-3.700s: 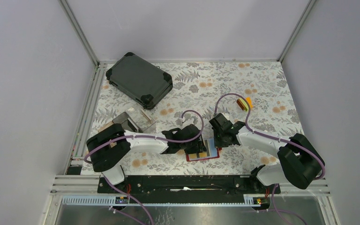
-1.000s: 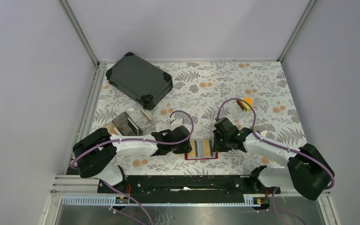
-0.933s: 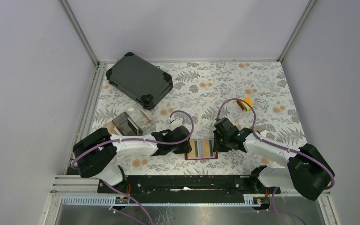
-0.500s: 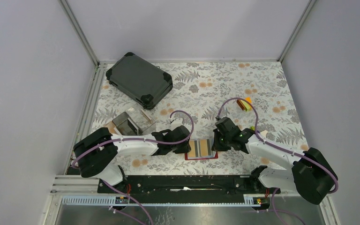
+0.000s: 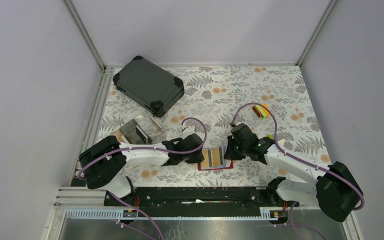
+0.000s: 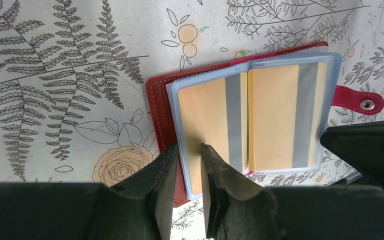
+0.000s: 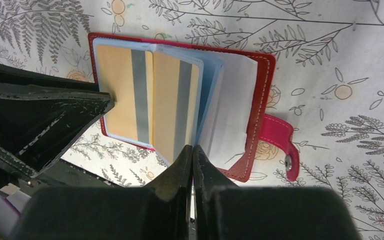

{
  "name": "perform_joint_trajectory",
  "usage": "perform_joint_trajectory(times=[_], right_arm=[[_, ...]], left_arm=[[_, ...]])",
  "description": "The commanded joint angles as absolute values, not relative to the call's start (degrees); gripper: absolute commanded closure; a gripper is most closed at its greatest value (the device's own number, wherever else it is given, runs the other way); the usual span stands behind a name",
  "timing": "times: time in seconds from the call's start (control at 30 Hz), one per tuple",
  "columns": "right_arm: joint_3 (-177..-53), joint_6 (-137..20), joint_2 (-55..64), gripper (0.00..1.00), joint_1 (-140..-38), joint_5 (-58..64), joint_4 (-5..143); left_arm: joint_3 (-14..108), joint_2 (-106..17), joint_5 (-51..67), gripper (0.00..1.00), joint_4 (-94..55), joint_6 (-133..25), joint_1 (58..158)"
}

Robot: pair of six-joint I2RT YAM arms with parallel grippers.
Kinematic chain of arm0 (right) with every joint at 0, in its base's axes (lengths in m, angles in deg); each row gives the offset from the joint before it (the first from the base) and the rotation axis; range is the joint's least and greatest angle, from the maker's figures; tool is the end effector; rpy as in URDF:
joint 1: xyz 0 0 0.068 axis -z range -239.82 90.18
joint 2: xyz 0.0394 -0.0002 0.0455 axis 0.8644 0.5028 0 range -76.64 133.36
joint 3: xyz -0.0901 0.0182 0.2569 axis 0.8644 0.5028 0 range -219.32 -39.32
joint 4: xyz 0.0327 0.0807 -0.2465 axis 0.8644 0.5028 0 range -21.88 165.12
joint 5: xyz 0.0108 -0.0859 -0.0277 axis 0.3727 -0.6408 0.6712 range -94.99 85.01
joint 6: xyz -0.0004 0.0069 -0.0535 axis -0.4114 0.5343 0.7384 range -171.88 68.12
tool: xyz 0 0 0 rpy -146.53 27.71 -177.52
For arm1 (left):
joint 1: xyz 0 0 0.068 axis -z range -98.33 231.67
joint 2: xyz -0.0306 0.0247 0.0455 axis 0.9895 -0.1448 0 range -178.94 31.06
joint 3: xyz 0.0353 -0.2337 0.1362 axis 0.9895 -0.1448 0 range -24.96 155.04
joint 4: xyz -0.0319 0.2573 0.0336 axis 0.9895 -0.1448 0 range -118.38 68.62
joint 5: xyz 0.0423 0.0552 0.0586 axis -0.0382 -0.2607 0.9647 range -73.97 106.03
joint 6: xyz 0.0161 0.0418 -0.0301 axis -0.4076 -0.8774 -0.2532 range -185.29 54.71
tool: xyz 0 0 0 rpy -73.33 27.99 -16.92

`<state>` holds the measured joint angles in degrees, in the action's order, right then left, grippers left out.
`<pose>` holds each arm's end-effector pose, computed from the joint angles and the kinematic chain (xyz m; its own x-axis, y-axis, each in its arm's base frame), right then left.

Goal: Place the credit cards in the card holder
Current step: Insert the credit card into the card holder.

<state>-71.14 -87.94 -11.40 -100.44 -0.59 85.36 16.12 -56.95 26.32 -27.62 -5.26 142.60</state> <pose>0.1622 0.1431 0.1837 -0.8784 0.0196 -0.4776 -0.2093 0.8825 0.4212 0.1452 -0.2480 0.1520 -0.8942 -0.1458 -0.4232 0.0666 0.8916 -0.4479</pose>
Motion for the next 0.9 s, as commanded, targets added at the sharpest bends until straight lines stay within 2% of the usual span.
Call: perform_joint_trajectory(times=[0.0,0.87], right_arm=[[-73.55,-86.92,-12.13,0.93,-100.59,2.37,83.29],[-75.80,-86.65,-6.79,0.81,-103.91,6.61,76.52]], left_arm=[[15.38,-57.82,25.79,0.74,-25.08,-4.87,142.27],[13.92,-56.39,24.25,0.71,-22.26,-5.18,141.05]])
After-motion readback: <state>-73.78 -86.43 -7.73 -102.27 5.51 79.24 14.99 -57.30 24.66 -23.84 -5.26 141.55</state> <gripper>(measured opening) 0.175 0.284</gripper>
